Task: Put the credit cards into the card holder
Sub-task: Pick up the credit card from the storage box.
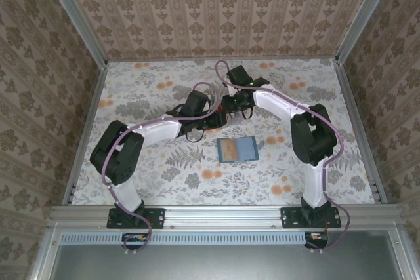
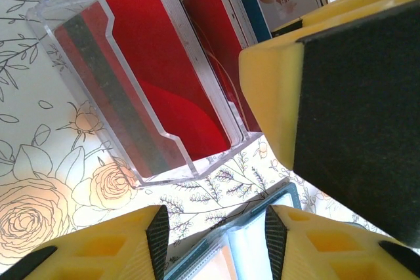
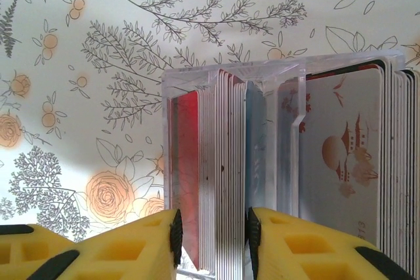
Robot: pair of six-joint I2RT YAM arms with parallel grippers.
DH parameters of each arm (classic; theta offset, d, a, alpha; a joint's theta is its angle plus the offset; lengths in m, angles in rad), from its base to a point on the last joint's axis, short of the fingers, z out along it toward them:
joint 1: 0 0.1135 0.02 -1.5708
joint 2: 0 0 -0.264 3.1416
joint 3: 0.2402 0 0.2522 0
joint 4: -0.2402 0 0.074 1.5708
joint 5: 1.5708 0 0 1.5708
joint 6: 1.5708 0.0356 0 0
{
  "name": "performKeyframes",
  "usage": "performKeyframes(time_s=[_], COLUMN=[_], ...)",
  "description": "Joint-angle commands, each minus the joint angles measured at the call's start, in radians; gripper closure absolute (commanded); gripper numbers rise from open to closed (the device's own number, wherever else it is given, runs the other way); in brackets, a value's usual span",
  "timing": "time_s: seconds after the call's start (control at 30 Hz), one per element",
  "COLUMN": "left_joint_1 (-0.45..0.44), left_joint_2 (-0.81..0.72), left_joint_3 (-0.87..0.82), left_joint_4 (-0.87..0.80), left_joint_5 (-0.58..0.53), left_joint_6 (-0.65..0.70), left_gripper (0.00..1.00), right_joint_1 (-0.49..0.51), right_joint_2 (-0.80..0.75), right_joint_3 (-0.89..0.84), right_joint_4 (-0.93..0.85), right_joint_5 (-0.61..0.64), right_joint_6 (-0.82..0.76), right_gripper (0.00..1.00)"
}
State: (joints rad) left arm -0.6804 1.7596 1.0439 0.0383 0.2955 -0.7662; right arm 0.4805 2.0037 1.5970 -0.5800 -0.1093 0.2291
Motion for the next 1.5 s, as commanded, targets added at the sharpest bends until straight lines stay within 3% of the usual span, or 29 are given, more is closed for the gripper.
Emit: performKeyframes(time_s=[0.0,0.27,0.6,1.23,1.33,1.47], left_joint_1=[-0.001,0.001,0.0,0.009,0.006,-0.01], left_joint_2=[0.019,0.017,0.021,-0.064,-0.082,-0.115], left_joint_3=[0.0,-0.006,-0.004,-0.123,-0.168,-0.238], left_joint_4=[0.011,0.016,0.017,0.083,0.099,0.145], left_joint_5=[0.005,0.004,0.005,-0.051,-0.046,-0.047], left_joint_6=[0.002,0.004,0.002,0.034,0.034,0.038], left_gripper=[0.55,0.55,0.55,0.55,0.55,0.55], right_joint_1=[-0.003,-0.011,-0.013,-0.02,-0.031,-0.061], right_joint_2=[-0.025,-0.017,-0.048,-0.262,-0.313,-0.414], right_joint_3=[-0.004,-0.002,-0.009,-0.106,-0.151,-0.291], right_joint_4=[-0.01,-0.011,-0.014,0.037,0.076,0.162], right_joint_5=[-0.048,-0.043,-0.039,-0.04,-0.085,-0.24], right_joint_6=[0.015,0.019,0.019,0.027,0.044,0.109], right_gripper=[0.68,0.84,0.94,0.96,0.96,0.96])
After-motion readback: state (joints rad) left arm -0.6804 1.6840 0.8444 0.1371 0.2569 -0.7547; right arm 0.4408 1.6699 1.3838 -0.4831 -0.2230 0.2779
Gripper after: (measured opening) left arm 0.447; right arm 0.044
